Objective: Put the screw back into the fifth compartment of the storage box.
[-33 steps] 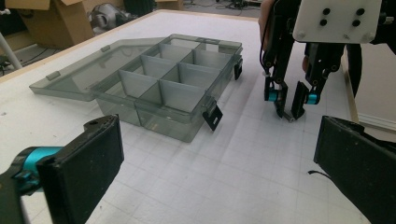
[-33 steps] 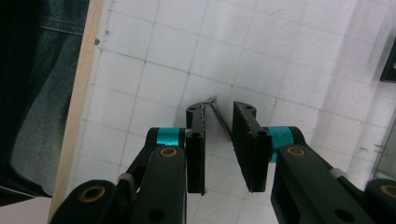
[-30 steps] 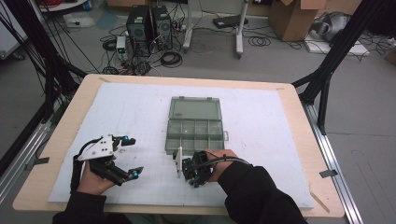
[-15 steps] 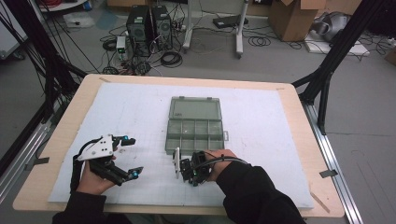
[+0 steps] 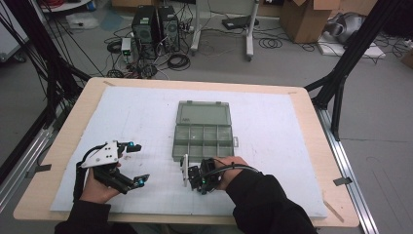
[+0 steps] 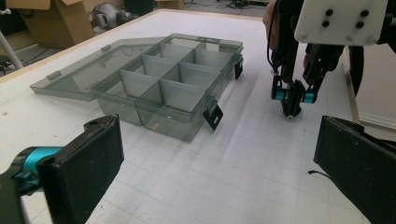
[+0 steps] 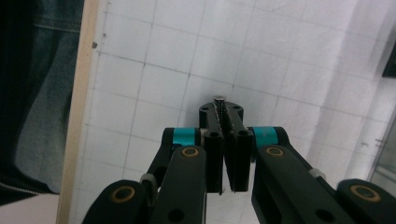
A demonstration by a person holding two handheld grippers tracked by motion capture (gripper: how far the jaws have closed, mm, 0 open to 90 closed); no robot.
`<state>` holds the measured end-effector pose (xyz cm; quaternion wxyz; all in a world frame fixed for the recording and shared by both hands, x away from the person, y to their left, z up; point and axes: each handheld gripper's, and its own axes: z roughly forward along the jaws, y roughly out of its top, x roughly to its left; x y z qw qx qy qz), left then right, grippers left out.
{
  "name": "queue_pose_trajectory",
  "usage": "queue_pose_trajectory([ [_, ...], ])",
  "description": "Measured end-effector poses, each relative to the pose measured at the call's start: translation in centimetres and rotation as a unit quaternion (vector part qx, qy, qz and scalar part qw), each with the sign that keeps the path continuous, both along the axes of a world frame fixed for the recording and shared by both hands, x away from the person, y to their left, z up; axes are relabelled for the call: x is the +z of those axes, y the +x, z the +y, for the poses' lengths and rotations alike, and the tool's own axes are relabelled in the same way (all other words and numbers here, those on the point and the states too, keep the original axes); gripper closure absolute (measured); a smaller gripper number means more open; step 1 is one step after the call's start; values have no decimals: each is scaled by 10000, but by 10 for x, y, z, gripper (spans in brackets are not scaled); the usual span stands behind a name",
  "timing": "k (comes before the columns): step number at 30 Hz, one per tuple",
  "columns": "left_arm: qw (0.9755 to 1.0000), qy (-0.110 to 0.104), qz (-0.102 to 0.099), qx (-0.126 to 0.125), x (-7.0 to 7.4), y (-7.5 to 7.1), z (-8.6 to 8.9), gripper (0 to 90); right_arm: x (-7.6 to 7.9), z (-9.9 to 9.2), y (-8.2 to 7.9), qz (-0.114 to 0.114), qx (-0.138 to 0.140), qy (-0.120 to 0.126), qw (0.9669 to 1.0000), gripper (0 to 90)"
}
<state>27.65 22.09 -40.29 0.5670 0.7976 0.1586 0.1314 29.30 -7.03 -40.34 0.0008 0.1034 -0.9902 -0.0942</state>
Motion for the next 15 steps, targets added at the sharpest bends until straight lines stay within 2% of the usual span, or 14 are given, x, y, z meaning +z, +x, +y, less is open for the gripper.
queue_pose_trajectory([
  [1, 10000, -5, -2, -3, 0, 0, 0, 18, 0, 0, 0, 0, 0, 0, 10000, 876],
  [4, 10000, -3, -6, 0, 0, 0, 0, 18, 9, -10, 2, 20, -158, 378, 9992, 876],
  [5, 10000, -5, -3, 6, 0, 0, 0, 18, 13, -14, 2, 20, -205, 521, 9984, 876],
  [6, 10000, -10, -6, 0, 0, 0, 0, 18, 21, -21, 3, -9, -296, 841, 9960, 875],
  [7, 10000, -8, -6, 1, 1, 0, 0, 18, 21, -21, 3, -9, -296, 841, 9960, 875],
  [8, 10000, 0, -19, 9, 1, 0, 0, 18, 25, -25, 3, -15, -350, 980, 9946, 876],
  [11, 10000, -19, -19, 11, 1, 0, 0, 18, 36, -35, 1, -95, -447, 1353, 9897, 875],
  [12, 10000, -24, -19, 14, 1, -1, 0, 18, 43, -42, 1, -164, -495, 1637, 9851, 875],
  [13, 10000, -25, -21, 10, 1, -1, 1, 18, 47, -46, 1, -178, -533, 1776, 9825, 875],
  [14, 10000, -25, -21, 10, 1, -1, 1, 18, 47, -46, 1, -178, -533, 1776, 9825, 875],
  [15, 10000, -19, -33, 11, 1, -1, 1, 18, 54, -54, 0, -235, -635, 1996, 9775, 875],
])
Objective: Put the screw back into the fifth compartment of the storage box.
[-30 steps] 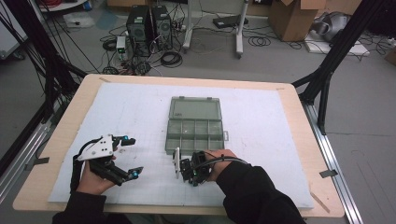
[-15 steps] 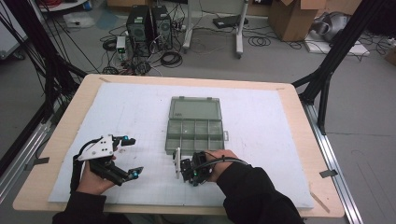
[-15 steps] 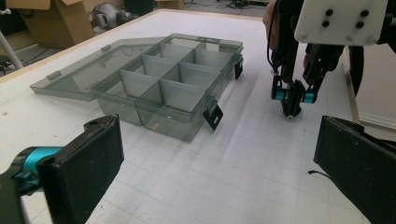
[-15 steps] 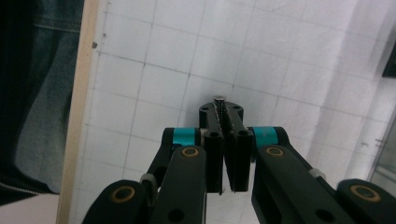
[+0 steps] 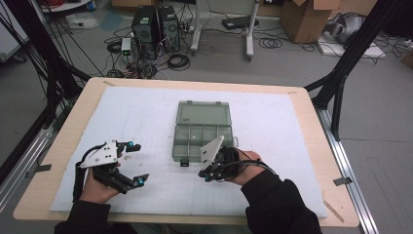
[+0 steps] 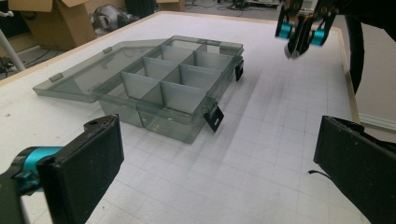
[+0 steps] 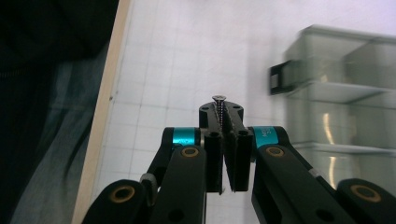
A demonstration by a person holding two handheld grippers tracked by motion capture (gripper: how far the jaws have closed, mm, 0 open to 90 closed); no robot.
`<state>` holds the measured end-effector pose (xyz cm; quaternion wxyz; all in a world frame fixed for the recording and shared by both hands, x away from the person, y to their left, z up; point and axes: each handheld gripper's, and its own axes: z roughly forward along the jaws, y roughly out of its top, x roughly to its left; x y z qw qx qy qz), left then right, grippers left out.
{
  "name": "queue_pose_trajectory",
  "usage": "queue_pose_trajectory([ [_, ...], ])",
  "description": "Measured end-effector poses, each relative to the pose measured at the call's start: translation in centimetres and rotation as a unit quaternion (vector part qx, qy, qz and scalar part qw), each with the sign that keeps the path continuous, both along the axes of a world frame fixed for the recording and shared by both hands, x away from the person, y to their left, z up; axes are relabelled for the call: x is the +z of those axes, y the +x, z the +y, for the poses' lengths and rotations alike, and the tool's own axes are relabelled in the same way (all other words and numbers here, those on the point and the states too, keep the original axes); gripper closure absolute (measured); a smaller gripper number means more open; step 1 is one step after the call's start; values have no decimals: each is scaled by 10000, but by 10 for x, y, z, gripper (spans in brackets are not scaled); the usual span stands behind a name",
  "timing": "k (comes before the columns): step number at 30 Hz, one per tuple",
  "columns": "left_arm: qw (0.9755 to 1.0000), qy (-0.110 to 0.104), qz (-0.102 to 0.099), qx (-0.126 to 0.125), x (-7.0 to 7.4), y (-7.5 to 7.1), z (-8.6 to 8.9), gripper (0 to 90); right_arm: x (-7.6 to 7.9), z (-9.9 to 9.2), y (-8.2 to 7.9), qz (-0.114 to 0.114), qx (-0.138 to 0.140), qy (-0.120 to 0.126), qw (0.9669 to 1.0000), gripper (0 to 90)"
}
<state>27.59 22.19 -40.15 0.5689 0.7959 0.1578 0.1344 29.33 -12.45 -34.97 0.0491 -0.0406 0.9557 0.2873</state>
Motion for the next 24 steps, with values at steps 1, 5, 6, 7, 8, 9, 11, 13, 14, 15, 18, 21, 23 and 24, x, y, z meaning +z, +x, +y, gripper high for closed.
queue_pose_trajectory([
  [1, 10000, 0, 0, 0, 0, 0, 0, 18, 0, 0, 0, 0, 0, 0, 10000, 875],
  [5, 10000, -2, 10, -2, 0, 0, 0, 18, 10, -16, 0, -99, -162, 475, 9987, 874],
  [6, 10000, 5, 10, -3, 0, 0, 0, 18, 12, -19, -1, -147, -189, 526, 9983, 874],
  [7, 10000, 1, 11, -3, 0, 0, 0, 18, 12, -21, 0, -163, -204, 572, 9980, 875],
  [8, 10000, -3, 15, -1, -1, 0, -1, 18, 13, -23, 0, -174, -239, 574, 9979, 874],
  [9, 10000, 7, 10, 1, -1, 0, -1, 18, 13, -24, 0, -199, -268, 584, 9977, 875],
  [11, 10000, -9, 15, 7, -1, 0, -1, 18, 13, -26, 1, -210, -310, 595, 9975, 875],
  [13, 10000, -6, 20, 13, -1, 0, 0, 18, 13, -25, 2, -220, -321, 581, 9975, 874],
  [14, 10000, -10, 22, 13, -1, 0, 0, 18, 14, -25, 2, -222, -331, 579, 9975, 875],
  [15, 10000, 6, 15, 15, 0, 0, 0, 18, 14, -24, 3, -227, -328, 588, 9975, 874],
  [18, 10000, -2, 6, 21, 0, 0, 0, 18, 17, -20, 6, -292, -325, 606, 9972, 874],
  [21, 10000, -7, 8, 25, 0, 0, 0, 18, 21, -16, 11, -336, -383, 650, 9966, 874],
  [23, 10000, -2, 7, 27, 0, 0, 0, 18, 24, -12, 15, -379, -410, 707, 9959, 874],
  [24, 10000, -1, 3, 28, 0, 0, 0, 18, 26, -10, 17, -393, -443, 715, 9957, 874],
])
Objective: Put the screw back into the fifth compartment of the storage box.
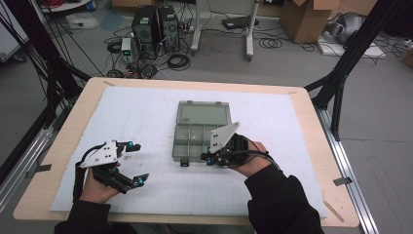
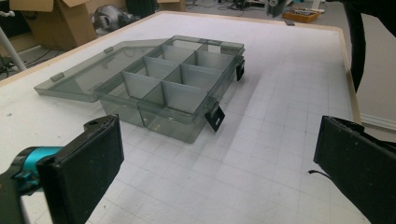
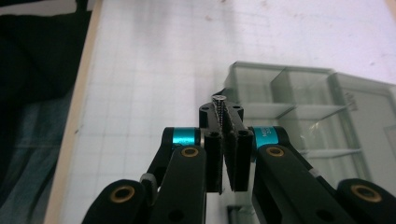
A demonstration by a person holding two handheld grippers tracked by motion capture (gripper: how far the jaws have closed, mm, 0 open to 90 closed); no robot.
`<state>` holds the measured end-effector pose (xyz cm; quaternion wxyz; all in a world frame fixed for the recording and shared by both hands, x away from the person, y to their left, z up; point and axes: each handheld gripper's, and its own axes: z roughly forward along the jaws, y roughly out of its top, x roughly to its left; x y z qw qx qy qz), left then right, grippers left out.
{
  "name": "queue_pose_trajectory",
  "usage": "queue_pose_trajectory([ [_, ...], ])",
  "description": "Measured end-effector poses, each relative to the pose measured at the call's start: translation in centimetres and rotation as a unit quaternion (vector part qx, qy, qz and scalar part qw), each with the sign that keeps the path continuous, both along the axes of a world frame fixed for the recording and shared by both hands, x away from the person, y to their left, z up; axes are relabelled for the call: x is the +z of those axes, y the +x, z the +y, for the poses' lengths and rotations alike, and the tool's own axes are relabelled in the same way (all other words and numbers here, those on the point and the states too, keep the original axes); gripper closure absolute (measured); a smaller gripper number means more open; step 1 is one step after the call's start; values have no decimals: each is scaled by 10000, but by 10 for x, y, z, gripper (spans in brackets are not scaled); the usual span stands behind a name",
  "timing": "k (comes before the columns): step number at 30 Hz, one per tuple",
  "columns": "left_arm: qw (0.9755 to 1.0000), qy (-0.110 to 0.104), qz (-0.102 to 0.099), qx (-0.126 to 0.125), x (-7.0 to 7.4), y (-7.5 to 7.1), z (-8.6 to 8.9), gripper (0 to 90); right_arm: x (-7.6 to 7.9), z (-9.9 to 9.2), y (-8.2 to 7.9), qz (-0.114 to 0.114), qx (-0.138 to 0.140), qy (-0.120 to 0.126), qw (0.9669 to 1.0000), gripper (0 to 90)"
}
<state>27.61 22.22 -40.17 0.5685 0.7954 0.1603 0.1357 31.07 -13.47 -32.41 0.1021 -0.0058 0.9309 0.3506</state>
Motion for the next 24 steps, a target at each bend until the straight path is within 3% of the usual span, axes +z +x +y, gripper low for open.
queue_pose_trajectory([
  [9, 10000, -14, 2, -3, 0, 0, 0, 18, 4, 25, 25, 36, -122, 19, 9999, 874],
  [14, 10000, -7, -5, -8, 0, 0, 1, 18, -1, 36, 43, 163, -286, 104, 9994, 874],
  [24, 10000, -16, -9, 4, 0, 0, 1, 18, -20, 62, 69, 427, -411, -151, 9981, 873],
])
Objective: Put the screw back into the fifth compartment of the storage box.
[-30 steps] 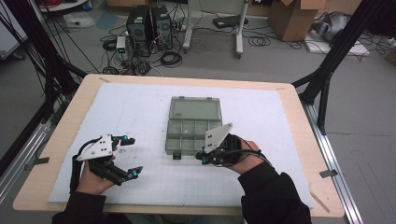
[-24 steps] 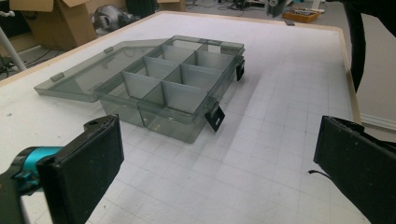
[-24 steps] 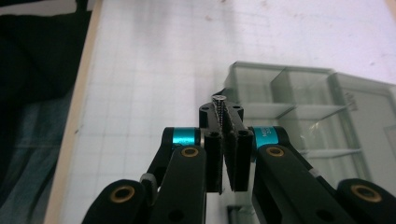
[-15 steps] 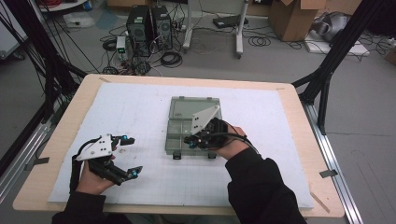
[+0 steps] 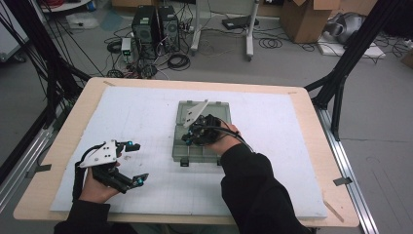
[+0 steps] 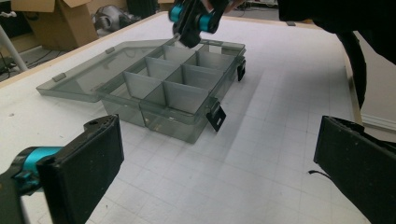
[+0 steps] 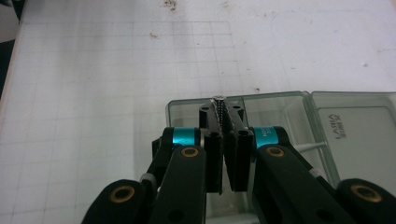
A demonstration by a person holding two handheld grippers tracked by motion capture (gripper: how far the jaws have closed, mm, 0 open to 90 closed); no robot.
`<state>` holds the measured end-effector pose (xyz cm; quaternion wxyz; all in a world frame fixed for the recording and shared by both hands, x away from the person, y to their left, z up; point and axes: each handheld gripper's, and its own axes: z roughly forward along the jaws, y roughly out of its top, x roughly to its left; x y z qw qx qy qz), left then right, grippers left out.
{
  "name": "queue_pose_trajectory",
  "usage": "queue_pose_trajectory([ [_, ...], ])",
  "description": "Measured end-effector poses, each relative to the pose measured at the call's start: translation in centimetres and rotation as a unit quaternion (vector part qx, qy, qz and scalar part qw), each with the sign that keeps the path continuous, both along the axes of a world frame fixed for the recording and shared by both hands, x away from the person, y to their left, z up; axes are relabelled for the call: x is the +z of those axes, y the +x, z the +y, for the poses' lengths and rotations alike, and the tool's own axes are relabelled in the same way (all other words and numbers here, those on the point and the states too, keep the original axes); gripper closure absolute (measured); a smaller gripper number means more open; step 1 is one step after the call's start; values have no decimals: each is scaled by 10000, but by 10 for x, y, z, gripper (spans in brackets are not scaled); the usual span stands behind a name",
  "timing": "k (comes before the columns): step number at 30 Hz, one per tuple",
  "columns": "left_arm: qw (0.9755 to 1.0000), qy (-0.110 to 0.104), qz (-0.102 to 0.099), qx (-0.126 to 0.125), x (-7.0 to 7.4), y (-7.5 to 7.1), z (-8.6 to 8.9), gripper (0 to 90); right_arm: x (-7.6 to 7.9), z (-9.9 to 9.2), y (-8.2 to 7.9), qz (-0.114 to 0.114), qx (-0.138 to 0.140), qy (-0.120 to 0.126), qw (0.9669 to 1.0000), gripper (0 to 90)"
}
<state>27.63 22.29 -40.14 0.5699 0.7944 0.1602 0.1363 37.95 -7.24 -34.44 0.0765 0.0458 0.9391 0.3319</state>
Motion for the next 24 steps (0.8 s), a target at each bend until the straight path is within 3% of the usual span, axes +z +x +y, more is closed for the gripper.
queue_pose_trajectory([
  [7, 10000, -10, -6, 10, 1, 0, 2, 18, -19, 19, 11, 136, -3, -333, 9994, 872],
  [16, 10000, -27, -19, 16, 2, -1, 2, 18, -23, 23, 10, 211, -15, -470, 9987, 854],
  [19, 10000, -26, -28, 5, 2, -1, 2, 18, -22, 22, 9, 176, -38, -423, 9989, 712],
  [24, 10000, -23, -24, 9, 2, -1, 2, 18, -14, 11, 2, 164, -25, -254, 9995, 647],
])
